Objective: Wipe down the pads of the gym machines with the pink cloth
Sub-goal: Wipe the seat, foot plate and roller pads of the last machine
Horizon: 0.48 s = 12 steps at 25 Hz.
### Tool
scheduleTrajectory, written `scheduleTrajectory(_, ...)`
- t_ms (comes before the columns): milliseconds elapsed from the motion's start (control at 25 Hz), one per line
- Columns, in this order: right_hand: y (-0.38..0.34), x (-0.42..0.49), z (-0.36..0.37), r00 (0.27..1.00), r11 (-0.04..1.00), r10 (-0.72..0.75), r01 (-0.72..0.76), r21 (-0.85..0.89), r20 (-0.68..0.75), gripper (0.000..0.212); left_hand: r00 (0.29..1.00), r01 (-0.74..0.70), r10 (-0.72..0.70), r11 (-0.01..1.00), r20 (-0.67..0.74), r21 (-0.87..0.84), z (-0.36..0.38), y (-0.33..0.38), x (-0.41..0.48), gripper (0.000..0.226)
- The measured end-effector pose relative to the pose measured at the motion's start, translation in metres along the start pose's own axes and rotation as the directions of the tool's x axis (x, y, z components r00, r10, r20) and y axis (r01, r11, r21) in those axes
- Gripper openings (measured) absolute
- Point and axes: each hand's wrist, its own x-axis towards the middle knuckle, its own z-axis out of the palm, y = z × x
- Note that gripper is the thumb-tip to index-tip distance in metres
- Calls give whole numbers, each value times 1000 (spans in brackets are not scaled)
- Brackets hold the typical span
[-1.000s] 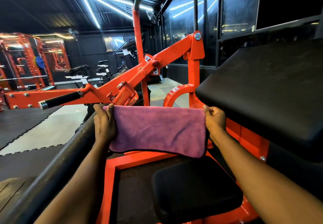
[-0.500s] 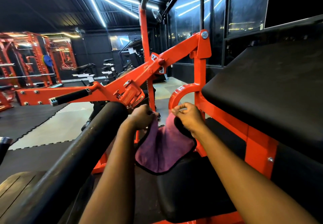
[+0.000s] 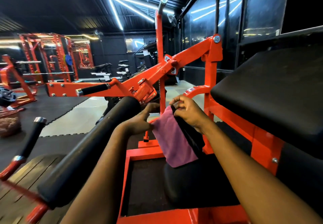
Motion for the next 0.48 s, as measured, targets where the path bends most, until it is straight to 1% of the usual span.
scheduleTrajectory(40,-7,0,5,999,999,-37,36,20,36,41,998,38,-40,999,54,32,0,-9,-14,69)
scheduleTrajectory(80,-13,-1,10,996,997,-68,66,39,59,43,994,95,-95,995,58,13,0,-19,-26,65)
scheduleTrajectory(120,-15,1,17,996,996,-74,71,58,58,41,990,141,-141,990,31,0,-3,-26,-38,55)
scheduleTrajectory(200,-10,6,35,999,997,-37,37,66,-1,34,982,170,-170,985,-81,2,-15,-35,-58,35)
scheduleTrajectory(240,-3,10,47,999,999,2,-1,42,-36,31,974,181,-178,984,-139,5,-24,-38,-66,28)
scheduleTrajectory(280,5,15,62,999,999,34,-33,19,-40,26,960,204,-195,979,-200,24,-33,-43,-75,24)
scheduleTrajectory(320,11,20,78,999,999,49,-49,16,-11,19,940,225,-199,972,-276,66,-42,-47,-83,23)
scheduleTrajectory(360,16,24,97,997,998,47,-48,26,56,13,913,256,-201,960,-355,115,-51,-54,-90,24)
scheduleTrajectory(400,20,29,115,991,999,25,-28,19,129,15,881,282,-203,951,-427,129,-59,-64,-95,26)
scheduleTrajectory(440,23,36,132,985,1000,-11,13,-11,170,25,846,311,-221,944,-485,112,-67,-74,-100,29)
scheduleTrajectory(480,23,43,147,982,997,-47,56,-46,182,34,818,332,-239,939,-524,89,-74,-85,-103,31)
